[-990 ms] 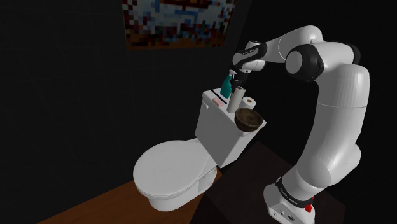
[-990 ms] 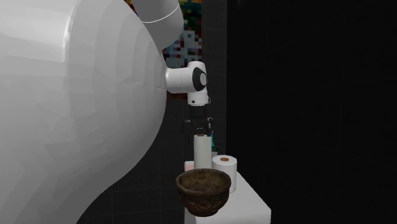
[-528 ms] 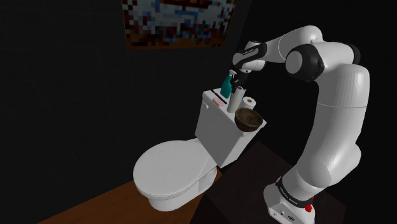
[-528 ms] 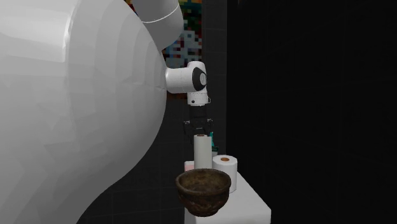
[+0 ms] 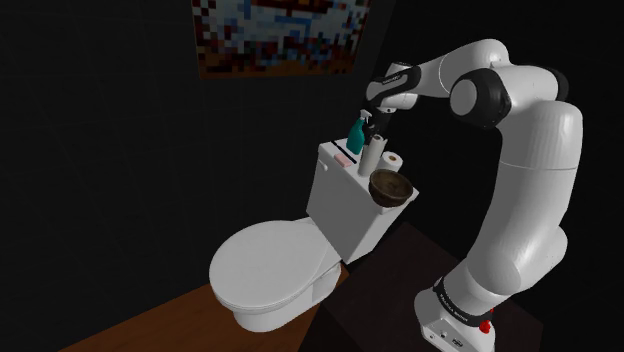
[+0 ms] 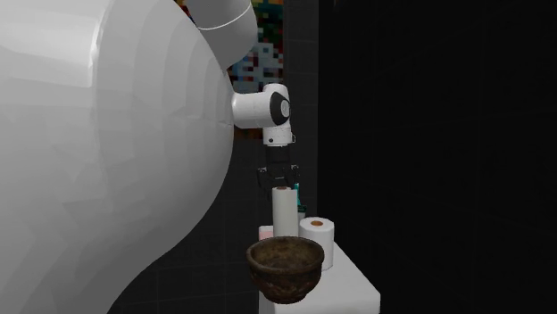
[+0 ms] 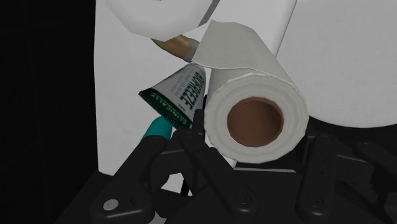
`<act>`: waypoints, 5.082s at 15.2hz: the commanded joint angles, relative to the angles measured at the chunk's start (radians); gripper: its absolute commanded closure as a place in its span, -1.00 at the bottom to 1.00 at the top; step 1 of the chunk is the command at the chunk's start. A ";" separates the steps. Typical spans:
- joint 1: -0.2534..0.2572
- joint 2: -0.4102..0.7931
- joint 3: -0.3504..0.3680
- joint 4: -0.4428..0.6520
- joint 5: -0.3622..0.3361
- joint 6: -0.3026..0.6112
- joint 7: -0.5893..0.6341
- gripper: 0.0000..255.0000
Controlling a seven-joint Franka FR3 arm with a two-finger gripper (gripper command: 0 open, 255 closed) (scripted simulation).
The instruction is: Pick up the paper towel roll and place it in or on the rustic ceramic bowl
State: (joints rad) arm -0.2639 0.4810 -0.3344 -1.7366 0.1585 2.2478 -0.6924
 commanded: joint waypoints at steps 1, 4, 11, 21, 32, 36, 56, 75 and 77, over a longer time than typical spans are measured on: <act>0.002 -0.012 -0.003 0.007 -0.005 -0.018 0.003 1.00; 0.005 -0.031 -0.008 0.020 -0.013 -0.050 0.007 1.00; 0.010 -0.070 -0.017 0.060 -0.030 -0.128 0.017 1.00; 0.012 -0.111 -0.025 0.139 -0.049 -0.245 0.026 1.00; 0.017 -0.174 -0.035 0.194 -0.072 -0.358 0.033 1.00; 0.040 -0.341 -0.050 0.028 -0.131 -0.349 0.043 1.00; 0.028 -0.732 -0.052 -0.392 -0.288 -0.295 0.086 1.00; 0.026 -0.654 -0.076 -0.571 -0.274 -0.041 0.076 1.00; 0.026 -0.654 -0.076 -0.571 -0.274 -0.041 0.076 1.00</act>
State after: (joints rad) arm -0.2384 -0.1768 -0.4101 -2.3074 -0.1173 2.2025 -0.6160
